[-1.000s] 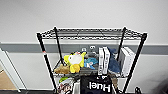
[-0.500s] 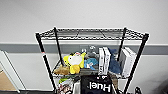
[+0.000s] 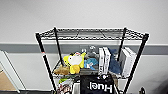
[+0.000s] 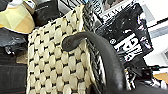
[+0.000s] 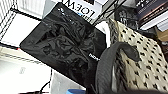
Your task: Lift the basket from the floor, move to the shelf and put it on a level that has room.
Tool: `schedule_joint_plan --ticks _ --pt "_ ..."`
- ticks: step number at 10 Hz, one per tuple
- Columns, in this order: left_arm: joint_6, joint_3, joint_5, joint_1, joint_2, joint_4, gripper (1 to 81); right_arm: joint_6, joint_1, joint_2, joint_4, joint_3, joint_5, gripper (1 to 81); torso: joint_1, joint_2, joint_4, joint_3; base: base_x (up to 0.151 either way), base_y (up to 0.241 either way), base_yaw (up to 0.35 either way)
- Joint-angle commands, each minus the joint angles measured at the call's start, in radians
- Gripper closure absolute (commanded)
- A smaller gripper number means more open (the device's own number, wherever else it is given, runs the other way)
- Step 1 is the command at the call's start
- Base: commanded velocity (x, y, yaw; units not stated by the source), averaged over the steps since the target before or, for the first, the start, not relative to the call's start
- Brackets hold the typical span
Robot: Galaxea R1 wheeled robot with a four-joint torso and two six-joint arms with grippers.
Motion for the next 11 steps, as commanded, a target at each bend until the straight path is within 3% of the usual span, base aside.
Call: schedule_joint_plan --ticks 1,6,11 --pt "0.010 0.168 -0.045 -0.130 -0.079 0.052 81.1 0.010 0.133 -0.087 0.000 0.126 0.014 81.1 0.000 0.000 0.000 0.000 0.000 0.000 0.000" --pt "-0.007 0.274 -0.050 -0.265 -0.143 0.044 81.1 0.022 0.262 -0.164 0.003 0.230 0.008 81.1 0.000 0.000 0.000 0.000 0.000 0.000 0.000" --pt "-0.139 0.348 -0.044 -0.490 -0.162 0.041 81.1 0.042 0.429 -0.201 0.055 0.273 -0.035 81.1 0.000 0.000 0.000 0.000 0.000 0.000 0.000"
